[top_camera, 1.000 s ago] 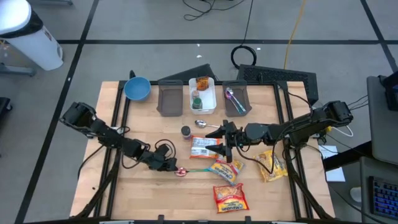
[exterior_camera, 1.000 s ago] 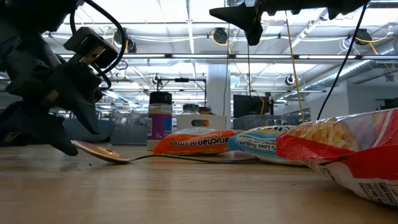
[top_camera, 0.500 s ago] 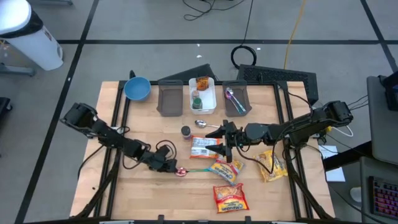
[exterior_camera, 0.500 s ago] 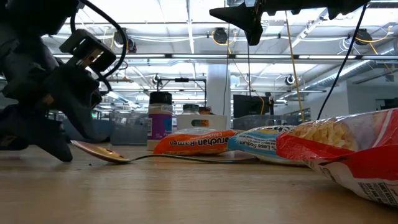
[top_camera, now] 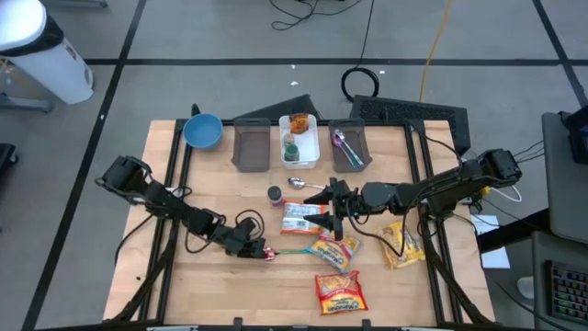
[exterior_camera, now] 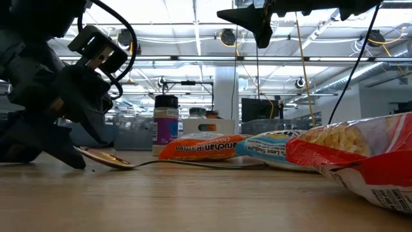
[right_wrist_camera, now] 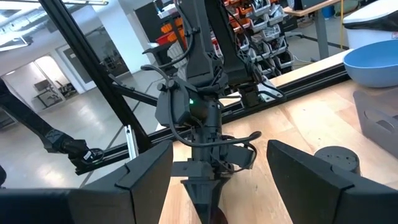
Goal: Pick & Place Food Item
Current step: Put the rainbow spoon into the right black bin
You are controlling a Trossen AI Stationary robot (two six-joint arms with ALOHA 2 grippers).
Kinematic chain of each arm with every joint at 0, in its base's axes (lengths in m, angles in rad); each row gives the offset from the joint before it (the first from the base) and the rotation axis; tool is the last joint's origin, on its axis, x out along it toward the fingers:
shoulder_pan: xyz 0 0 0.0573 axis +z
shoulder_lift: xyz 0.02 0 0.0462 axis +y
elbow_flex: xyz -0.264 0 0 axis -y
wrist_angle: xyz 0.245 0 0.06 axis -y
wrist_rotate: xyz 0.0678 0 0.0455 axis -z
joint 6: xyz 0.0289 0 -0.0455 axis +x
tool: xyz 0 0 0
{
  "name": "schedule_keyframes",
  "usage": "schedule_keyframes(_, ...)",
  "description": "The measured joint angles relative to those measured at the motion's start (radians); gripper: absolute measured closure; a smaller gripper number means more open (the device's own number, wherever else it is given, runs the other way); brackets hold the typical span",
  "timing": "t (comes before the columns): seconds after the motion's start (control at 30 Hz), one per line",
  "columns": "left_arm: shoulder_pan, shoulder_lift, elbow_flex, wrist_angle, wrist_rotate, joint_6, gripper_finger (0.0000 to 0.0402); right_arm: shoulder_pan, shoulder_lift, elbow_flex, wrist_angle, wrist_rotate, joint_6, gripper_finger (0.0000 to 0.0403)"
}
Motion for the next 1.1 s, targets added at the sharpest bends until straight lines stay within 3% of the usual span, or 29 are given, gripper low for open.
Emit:
schedule_keyframes(0.5,0.003,0.002,-0.003,0.015,-0.053,0.003,0.0388,0.0,0.0,0.0,-0.007,-0.002,-0.008,0.0149)
schedule_keyframes(0.8,0.026,-0.041,-0.006,-0.015,0.006,0.072,0.0393,0.0,0.0,0.0,-0.009,-0.031,-0.019,0.0149)
schedule_keyframes(1.1,0.032,-0.281,-0.005,-0.384,0.045,0.143,0.0396,0.0,0.0,0.0,-0.022,-0.032,-0.026,0.0149)
